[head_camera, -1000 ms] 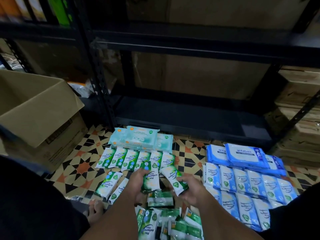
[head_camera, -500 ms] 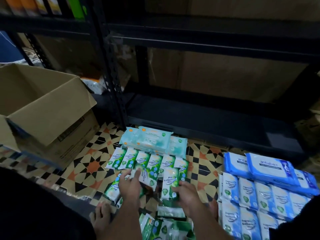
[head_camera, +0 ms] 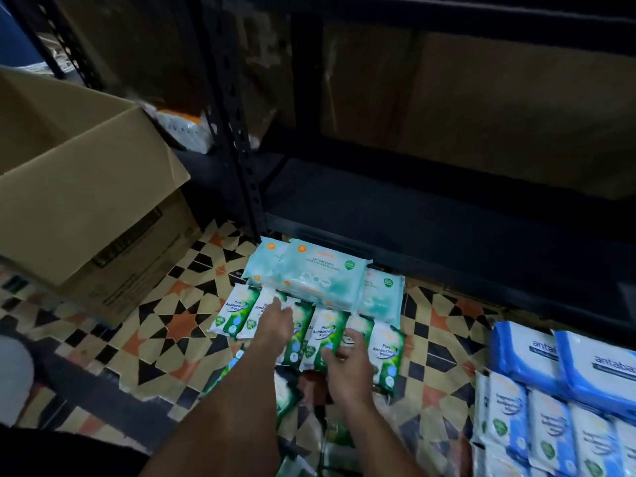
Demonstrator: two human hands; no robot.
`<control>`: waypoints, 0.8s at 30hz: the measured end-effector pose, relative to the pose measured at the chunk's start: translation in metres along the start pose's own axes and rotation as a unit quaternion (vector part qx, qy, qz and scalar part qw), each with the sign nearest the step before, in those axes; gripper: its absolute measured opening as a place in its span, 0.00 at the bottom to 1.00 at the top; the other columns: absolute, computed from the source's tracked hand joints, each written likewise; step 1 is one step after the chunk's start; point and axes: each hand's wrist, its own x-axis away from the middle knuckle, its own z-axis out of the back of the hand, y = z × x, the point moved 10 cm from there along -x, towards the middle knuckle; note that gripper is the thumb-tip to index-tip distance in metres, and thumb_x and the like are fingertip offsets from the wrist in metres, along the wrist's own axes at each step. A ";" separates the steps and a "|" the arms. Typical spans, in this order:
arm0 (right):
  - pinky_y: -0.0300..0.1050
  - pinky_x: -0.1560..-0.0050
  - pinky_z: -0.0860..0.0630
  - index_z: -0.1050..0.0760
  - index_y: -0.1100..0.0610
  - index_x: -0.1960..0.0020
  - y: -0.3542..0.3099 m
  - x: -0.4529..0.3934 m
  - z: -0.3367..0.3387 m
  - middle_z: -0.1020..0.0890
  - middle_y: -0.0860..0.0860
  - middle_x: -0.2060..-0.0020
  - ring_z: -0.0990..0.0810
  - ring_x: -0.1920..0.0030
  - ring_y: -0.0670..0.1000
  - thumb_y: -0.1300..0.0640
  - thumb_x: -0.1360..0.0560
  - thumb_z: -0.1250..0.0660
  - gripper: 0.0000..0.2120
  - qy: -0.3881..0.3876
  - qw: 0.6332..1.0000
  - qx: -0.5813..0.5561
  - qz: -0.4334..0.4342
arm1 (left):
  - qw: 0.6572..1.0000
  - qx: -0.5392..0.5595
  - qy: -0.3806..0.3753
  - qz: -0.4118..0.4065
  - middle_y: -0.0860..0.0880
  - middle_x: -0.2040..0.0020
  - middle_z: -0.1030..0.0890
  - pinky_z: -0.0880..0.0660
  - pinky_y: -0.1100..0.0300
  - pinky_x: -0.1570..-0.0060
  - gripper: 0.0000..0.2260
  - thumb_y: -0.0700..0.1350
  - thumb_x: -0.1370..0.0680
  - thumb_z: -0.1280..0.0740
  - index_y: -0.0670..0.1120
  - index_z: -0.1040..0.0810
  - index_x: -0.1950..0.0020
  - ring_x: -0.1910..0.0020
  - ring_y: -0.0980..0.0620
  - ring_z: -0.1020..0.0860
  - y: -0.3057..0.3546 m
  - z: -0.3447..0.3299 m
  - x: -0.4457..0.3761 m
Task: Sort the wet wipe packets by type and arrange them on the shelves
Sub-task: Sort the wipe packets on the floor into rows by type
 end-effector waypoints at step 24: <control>0.75 0.36 0.73 0.29 0.33 0.30 0.002 -0.009 -0.023 0.42 0.56 0.20 0.54 0.22 0.72 0.32 0.26 0.34 0.25 -0.006 0.863 0.484 0.144 | 0.975 -0.093 0.084 -0.182 0.42 0.33 0.21 0.30 0.62 0.51 0.20 0.42 0.17 0.35 0.44 0.29 0.25 0.39 0.47 0.20 0.013 0.005 -0.003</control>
